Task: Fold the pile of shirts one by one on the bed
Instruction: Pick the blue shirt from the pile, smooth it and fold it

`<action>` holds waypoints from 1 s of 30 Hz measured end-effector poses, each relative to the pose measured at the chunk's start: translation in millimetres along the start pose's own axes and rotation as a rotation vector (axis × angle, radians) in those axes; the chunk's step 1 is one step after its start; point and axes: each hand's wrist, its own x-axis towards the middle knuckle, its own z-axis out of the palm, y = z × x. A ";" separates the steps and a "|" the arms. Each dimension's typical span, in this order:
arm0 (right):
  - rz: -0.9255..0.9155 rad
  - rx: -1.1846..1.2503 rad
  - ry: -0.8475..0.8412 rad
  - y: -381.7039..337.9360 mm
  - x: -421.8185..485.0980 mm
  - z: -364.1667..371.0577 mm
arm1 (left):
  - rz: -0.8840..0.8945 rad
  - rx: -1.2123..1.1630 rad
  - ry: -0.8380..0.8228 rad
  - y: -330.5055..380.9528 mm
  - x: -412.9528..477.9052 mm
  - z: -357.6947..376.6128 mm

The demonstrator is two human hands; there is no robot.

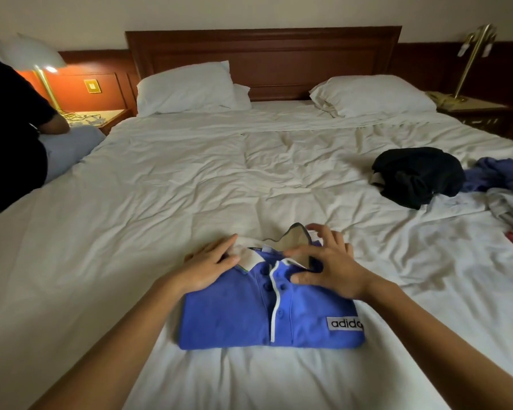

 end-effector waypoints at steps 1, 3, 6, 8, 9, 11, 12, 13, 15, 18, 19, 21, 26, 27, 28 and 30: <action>-0.024 -0.049 -0.022 -0.5 -0.5 7.1 | -0.009 0.038 -0.032 0.9 -0.6 4.0; -0.046 -0.083 0.048 -6.3 3.7 19.5 | -0.037 0.094 -0.060 4.7 0.1 9.6; -0.020 -0.127 0.224 -21.9 19.8 26.1 | -0.026 0.070 -0.025 10.0 0.6 5.0; 0.011 -0.213 0.243 -28.2 26.5 25.9 | 0.066 -0.031 0.102 11.4 -1.6 2.2; 0.015 -0.276 0.190 -29.8 26.4 25.5 | 0.111 -0.125 0.162 11.4 -2.3 1.9; 0.026 -0.355 0.004 -28.8 19.8 25.6 | 0.135 -0.296 0.148 10.3 -2.8 3.0; 0.037 -0.323 -0.083 -26.6 13.7 24.7 | 0.128 -0.296 0.094 8.4 -2.6 5.6; 0.050 -0.245 -0.154 -24.5 6.6 22.2 | 0.115 -0.231 0.044 5.8 -1.5 9.5; 0.076 -0.045 -0.245 -19.5 -5.6 11.8 | 0.089 -0.131 0.008 0.4 1.4 16.0; 0.094 -0.071 -0.169 -14.3 -8.9 -4.7 | 0.074 -0.179 0.014 -3.6 6.2 18.6; 0.099 -0.140 -0.076 -13.8 -4.8 -7.5 | 0.069 -0.217 0.023 -4.4 7.3 19.0; 0.139 -0.221 0.116 -16.5 9.7 -8.9 | 0.042 -0.343 0.059 -3.6 9.7 18.6; 0.431 -0.022 0.139 -19.6 61.2 -1.3 | -0.113 -0.678 0.213 15.1 32.0 9.4; 0.467 -0.030 0.121 -17.8 69.8 0.0 | -0.145 -0.625 0.229 18.7 38.2 6.9; 0.489 -0.054 0.111 -15.3 77.2 1.4 | -0.169 -0.557 0.237 20.9 44.5 4.8; 0.519 -0.097 0.118 -9.4 86.8 4.2 | -0.213 -0.450 0.215 24.4 54.3 1.6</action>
